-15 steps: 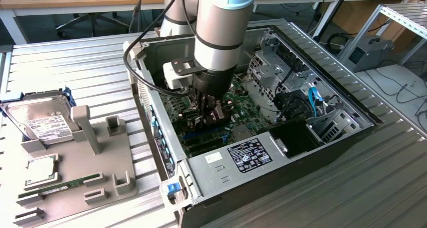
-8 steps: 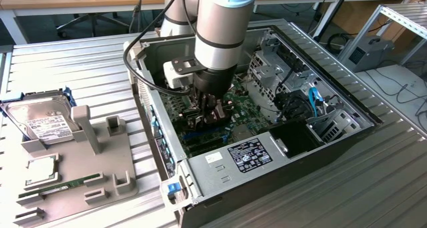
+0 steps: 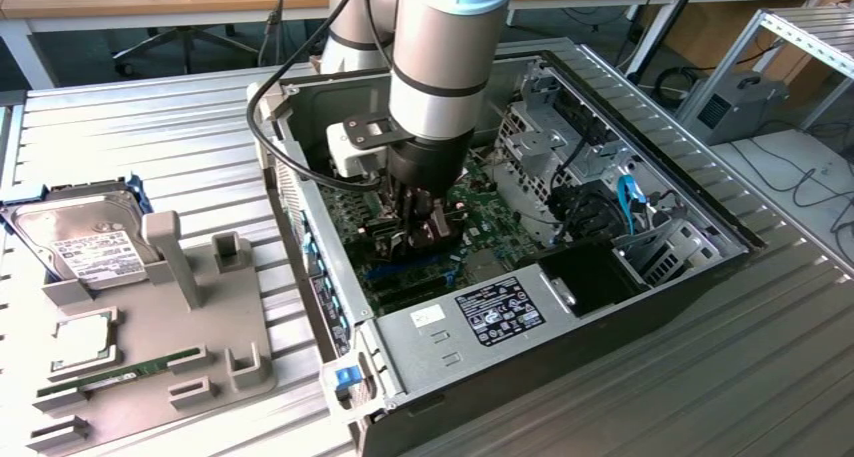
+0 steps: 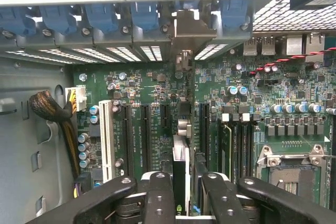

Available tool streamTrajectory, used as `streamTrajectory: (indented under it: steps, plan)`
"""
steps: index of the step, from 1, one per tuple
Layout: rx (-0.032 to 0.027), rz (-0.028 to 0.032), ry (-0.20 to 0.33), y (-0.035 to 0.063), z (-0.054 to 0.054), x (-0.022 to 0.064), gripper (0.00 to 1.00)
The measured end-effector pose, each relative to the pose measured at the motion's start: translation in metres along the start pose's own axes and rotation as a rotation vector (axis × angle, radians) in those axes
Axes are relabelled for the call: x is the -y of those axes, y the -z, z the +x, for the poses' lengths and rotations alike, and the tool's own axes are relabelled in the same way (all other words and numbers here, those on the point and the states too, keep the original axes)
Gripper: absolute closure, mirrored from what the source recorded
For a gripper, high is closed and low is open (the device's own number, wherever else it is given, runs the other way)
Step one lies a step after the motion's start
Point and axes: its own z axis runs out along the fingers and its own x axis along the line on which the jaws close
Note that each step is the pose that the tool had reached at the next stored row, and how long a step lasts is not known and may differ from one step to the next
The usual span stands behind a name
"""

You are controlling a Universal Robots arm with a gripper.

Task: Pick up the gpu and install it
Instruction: 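Insert the gpu into the slot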

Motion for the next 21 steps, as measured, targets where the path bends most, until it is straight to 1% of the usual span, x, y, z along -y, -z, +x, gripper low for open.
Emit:
streamTrajectory:
  steps: [10, 21]
  plan:
    - [-0.0015, 0.0004, 0.018, -0.0001, -0.0010, 0.0000, 0.74]
    - [-0.0015, 0.0008, 0.035, -0.0025, -0.0014, 0.0000, 0.74]
